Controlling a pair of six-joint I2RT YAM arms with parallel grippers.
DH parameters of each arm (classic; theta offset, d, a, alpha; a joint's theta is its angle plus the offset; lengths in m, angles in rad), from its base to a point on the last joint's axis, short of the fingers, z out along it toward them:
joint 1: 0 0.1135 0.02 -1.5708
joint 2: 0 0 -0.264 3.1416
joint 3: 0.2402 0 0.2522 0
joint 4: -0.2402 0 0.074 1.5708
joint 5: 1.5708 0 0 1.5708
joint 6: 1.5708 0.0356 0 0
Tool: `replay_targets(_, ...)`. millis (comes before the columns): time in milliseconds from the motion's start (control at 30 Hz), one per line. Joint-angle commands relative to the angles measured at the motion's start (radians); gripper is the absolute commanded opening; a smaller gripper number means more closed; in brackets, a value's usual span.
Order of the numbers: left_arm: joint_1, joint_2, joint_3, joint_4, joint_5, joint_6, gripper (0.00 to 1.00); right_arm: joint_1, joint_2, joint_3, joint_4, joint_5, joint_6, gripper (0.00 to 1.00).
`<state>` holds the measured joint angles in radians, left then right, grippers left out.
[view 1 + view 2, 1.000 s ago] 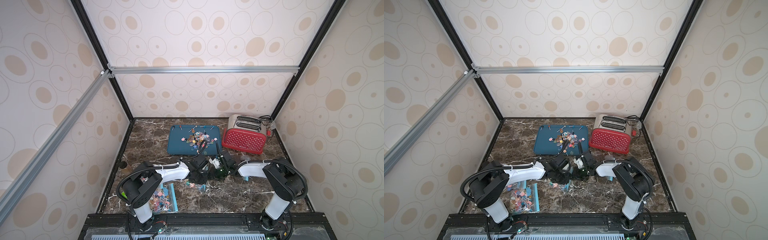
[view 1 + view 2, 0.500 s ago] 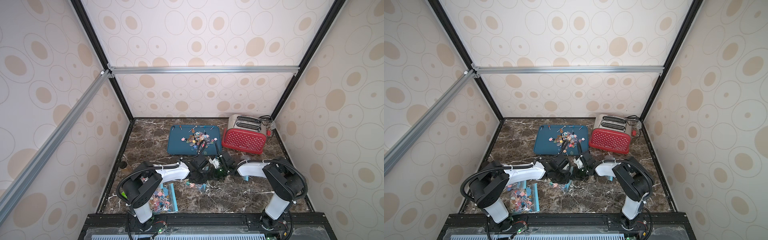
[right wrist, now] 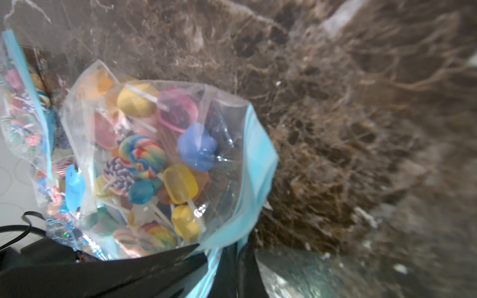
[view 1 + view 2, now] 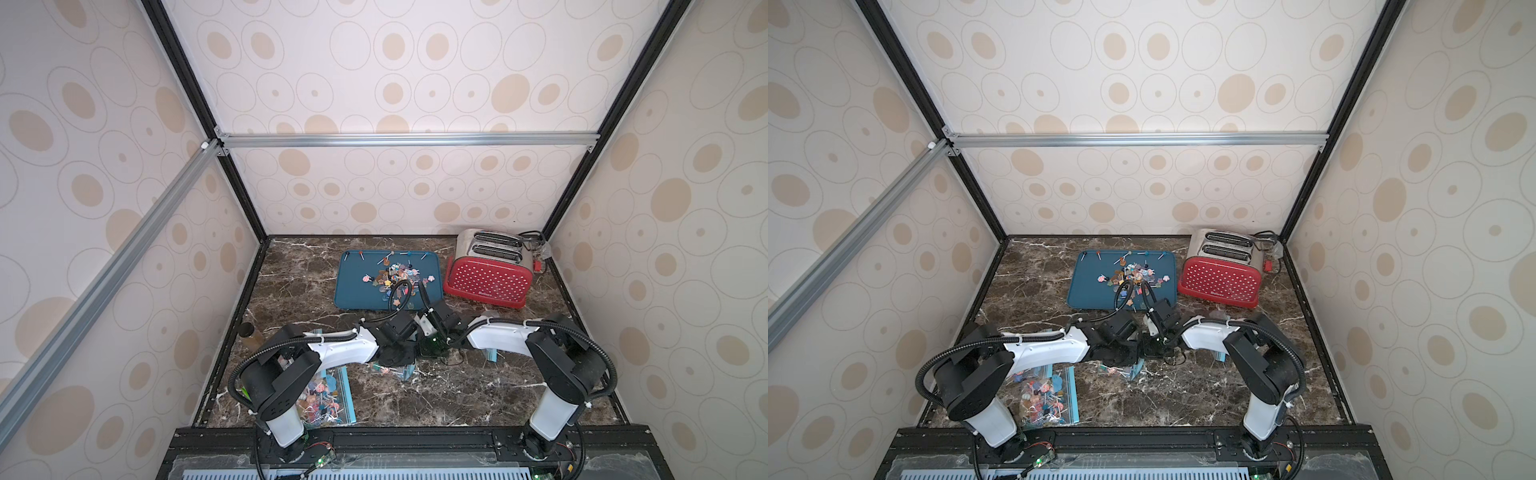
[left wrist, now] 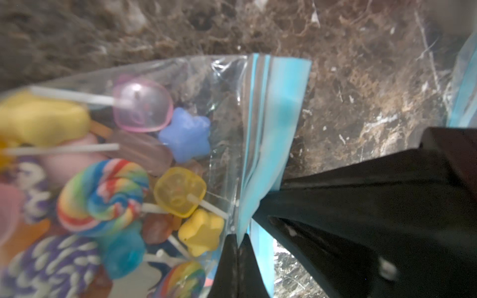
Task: Pour candies out of the ziploc bag
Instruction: Open the ziploc bag at the center of the board.
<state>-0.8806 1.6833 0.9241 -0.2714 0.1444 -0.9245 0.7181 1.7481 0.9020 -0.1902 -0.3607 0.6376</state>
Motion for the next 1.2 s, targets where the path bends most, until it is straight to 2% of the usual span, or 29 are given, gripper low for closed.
replay_targets(0, -0.009, -0.031, 0.009, 0.048, -0.082, -0.038, 0.0, 0.029, 0.058, -0.009, -0.175, 0.124, -0.022, 0.0)
replay_targets(333, -0.041, -0.023, -0.003, 0.07, -0.123, -0.077, 0.0, 0.07, 0.085, 0.023, -0.26, 0.221, -0.018, 0.0)
replay_targets(667, -0.056, 0.024, 0.011, 0.156, -0.012, -0.054, 0.0, 0.073, -0.011, -0.048, -0.048, 0.079, 0.018, 0.0)
replay_targets(833, -0.063, 0.038, 0.012, 0.158, 0.003, -0.051, 0.0, 0.072, -0.036, -0.062, 0.009, 0.038, 0.042, 0.0)
replay_targets(1167, -0.067, 0.074, 0.034, 0.135, 0.026, -0.042, 0.16, 0.073, -0.044, -0.072, 0.033, 0.015, 0.048, 0.0)
